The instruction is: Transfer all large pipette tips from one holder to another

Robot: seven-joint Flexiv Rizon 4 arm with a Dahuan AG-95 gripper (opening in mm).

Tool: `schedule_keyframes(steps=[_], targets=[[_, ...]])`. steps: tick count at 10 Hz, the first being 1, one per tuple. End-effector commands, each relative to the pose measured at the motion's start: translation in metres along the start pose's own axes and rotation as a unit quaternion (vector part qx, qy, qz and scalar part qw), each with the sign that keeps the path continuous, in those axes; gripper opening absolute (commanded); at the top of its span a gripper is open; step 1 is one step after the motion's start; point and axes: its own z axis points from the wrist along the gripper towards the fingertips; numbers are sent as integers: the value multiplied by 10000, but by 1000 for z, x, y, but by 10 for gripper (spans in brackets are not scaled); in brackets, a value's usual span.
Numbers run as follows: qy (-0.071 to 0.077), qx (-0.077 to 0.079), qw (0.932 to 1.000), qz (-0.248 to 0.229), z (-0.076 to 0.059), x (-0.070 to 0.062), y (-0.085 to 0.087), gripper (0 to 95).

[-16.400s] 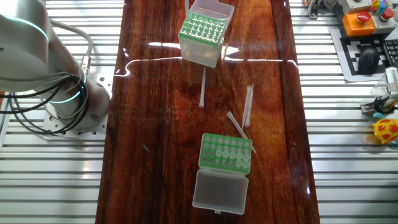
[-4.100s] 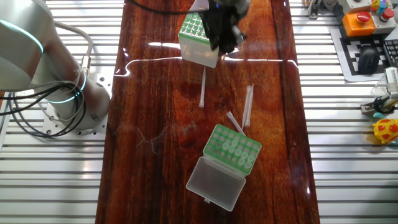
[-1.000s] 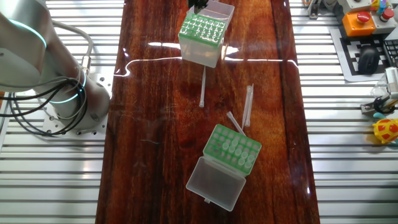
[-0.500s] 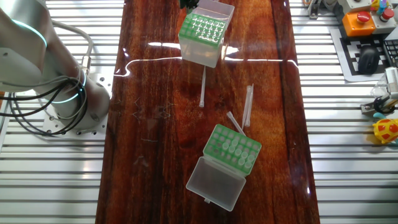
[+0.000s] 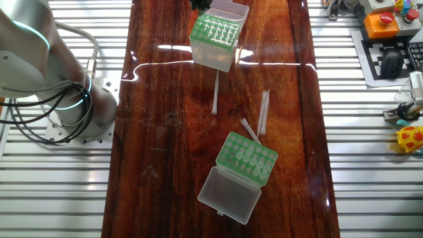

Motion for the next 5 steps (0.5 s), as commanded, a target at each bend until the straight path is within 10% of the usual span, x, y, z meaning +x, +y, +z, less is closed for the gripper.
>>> schedule_keyframes(steps=[1,5], targets=[[-55,4,10000,13,4,0,-1,380],[-94,46,9999,19,11,-2,-2,380]])
